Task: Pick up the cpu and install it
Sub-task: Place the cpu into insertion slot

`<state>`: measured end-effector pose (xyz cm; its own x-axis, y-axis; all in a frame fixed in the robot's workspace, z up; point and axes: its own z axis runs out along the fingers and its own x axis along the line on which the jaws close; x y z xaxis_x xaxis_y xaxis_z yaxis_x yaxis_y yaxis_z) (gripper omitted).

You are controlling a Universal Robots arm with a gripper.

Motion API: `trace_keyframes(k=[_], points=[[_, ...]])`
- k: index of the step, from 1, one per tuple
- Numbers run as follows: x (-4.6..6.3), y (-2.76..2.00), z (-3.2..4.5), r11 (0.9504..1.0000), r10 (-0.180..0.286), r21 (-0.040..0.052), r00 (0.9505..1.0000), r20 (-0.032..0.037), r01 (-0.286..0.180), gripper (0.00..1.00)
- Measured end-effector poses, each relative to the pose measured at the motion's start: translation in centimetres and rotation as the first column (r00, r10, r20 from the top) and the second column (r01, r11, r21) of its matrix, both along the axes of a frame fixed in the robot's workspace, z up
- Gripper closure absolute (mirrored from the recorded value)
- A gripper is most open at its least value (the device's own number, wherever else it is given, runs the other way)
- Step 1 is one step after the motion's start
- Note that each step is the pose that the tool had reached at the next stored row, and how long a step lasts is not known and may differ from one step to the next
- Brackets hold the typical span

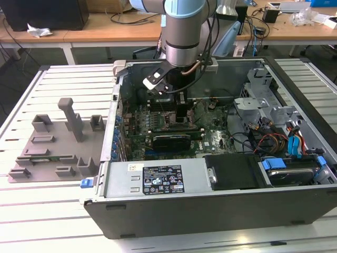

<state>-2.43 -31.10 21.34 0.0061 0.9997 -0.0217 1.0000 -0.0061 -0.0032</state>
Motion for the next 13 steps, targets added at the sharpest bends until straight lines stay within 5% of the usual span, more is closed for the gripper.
trace_keyframes(k=[6,13], points=[[0.00,0.00,0.04,1.0000,0.000,0.0000,1.0000,-0.0001,0.000,0.46],[0.00,0.00,0.08,1.0000,0.000,0.0000,1.0000,0.0000,0.000,0.89]])
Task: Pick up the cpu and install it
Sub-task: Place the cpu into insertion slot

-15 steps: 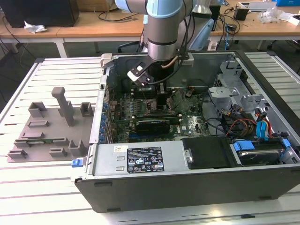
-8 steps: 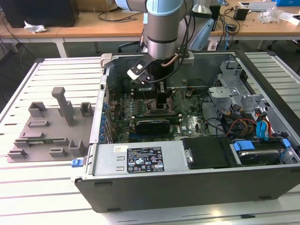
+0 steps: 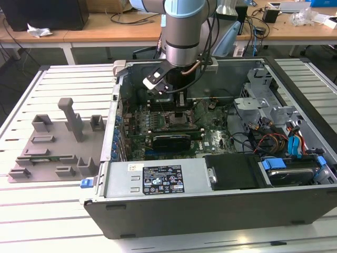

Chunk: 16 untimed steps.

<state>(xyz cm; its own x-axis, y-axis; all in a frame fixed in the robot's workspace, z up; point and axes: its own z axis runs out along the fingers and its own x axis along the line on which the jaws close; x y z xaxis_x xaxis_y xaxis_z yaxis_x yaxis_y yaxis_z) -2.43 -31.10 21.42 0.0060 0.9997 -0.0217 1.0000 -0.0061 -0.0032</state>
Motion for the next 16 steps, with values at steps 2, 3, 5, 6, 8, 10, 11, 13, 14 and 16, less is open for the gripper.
trace_keyframes(k=[2,3,5,6,8,10,11,13,14,16], points=[[0.0,0.00,0.01,1.0000,0.000,-0.0001,1.0000,0.0000,0.000,0.89],[0.0,0.00,0.01,1.0000,0.000,0.0000,1.0000,0.0000,0.000,0.89],[0.0,0.00,0.04,1.0000,0.000,0.0000,1.0000,0.0000,0.000,0.89],[0.0,0.00,0.04,1.0000,0.000,0.0000,1.0000,0.0000,0.000,0.89],[0.0,0.00,0.05,1.0000,0.000,-0.0001,1.0000,0.0000,0.000,0.89],[0.0,-0.01,0.14,1.0000,0.000,-0.0004,1.0000,-0.0002,0.000,0.89],[0.0,0.01,0.33,1.0000,0.000,-0.0003,1.0000,-0.0001,0.000,0.89],[0.0,0.03,0.87,1.0000,0.000,-0.0012,1.0000,-0.0001,0.000,0.89],[0.0,0.03,1.10,1.0000,0.000,-0.0017,1.0000,-0.0001,0.000,0.89],[0.0,0.04,1.62,1.0000,0.000,-0.0032,1.0000,0.0000,0.000,0.89]])
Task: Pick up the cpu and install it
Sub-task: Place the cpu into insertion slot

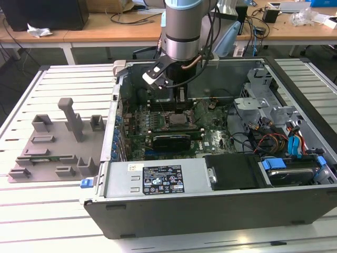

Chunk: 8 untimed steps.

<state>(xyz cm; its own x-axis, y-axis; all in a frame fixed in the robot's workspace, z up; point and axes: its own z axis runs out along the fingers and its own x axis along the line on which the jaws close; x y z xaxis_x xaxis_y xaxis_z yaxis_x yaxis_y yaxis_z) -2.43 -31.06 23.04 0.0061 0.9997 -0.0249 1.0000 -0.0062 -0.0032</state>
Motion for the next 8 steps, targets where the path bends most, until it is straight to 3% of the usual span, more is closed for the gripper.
trace_keyframes(k=[8], points=[[0.0,0.04,1.54,1.0000,0.000,-0.0070,1.0000,-0.0001,0.000,0.89]])
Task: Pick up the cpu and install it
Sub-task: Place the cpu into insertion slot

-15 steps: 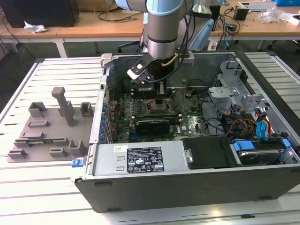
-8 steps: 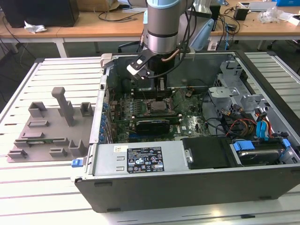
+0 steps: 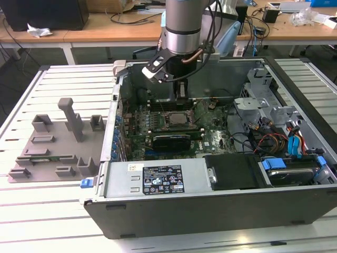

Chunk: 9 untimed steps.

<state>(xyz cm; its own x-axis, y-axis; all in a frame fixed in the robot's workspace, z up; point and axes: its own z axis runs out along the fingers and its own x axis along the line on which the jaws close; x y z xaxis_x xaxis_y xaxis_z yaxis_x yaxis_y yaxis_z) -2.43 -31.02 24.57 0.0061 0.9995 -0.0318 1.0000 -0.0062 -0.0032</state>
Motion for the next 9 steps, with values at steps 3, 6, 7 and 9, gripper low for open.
trace_keyframes(k=[3,6,7,9], points=[[0.00,0.04,0.57,1.0000,0.000,-0.0043,1.0000,0.0000,0.000,0.89],[0.01,0.06,0.71,1.0000,0.000,-0.0058,1.0000,0.0001,0.000,0.89],[0.00,0.06,0.71,1.0000,0.000,-0.0059,1.0000,0.0000,0.000,0.89],[0.00,0.06,0.72,1.0000,0.000,-0.0061,1.0000,0.0000,0.000,0.89]])
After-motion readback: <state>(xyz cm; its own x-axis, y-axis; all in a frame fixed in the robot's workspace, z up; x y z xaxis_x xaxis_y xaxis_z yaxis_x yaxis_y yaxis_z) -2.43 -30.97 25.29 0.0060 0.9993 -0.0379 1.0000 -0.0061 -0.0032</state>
